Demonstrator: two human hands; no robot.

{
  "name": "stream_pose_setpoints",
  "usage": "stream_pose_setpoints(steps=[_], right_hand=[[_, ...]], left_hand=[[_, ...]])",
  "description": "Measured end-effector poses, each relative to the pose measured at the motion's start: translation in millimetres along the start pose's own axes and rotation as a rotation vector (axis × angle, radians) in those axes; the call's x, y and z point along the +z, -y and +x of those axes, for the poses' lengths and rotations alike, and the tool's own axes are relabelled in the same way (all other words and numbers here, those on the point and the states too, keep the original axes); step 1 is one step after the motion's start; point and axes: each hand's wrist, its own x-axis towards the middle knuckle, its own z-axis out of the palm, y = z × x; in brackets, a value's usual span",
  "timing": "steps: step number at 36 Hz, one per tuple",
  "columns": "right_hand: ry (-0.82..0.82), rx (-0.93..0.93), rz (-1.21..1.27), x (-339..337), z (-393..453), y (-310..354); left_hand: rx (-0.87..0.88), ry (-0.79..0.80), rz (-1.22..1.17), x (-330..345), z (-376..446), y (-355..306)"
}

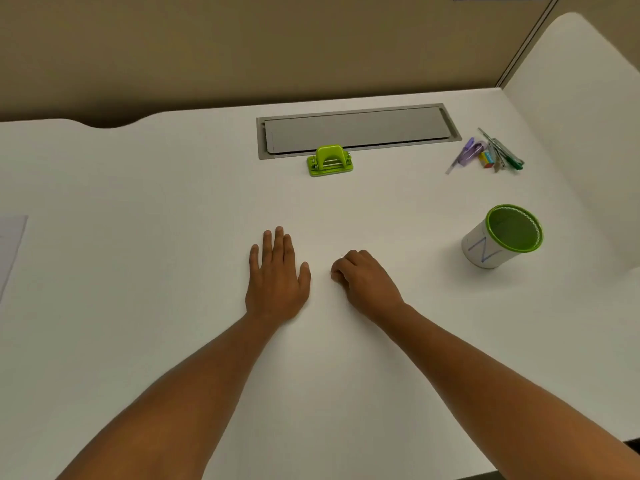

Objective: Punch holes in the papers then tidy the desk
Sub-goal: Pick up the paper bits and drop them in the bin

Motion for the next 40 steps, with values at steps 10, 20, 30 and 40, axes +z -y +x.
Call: stream_pose_setpoints(steps=[10, 20, 30, 40], right_hand=[[-0.01, 0.428, 0.277, -5.7, 8.0, 3.6], [-0.188, 0.874, 1.554, -83.8, 4.9, -7.2], [-0.585, 0.869, 1.545, -184.5, -26.7, -68.4], [-0.466, 0.94, 0.369, -193.3, -37.0, -137.7]], left_hand=[[-0.005, -0.013, 0.0, -1.0, -0.8, -0.6], [0.021, -0.032, -0.008, -3.2, -5.2, -1.0], [0.049, -0.077, 0.002, 0.4, -6.2, 0.2], [0.053, -0.106, 0.001, 9.5, -2.8, 2.5]])
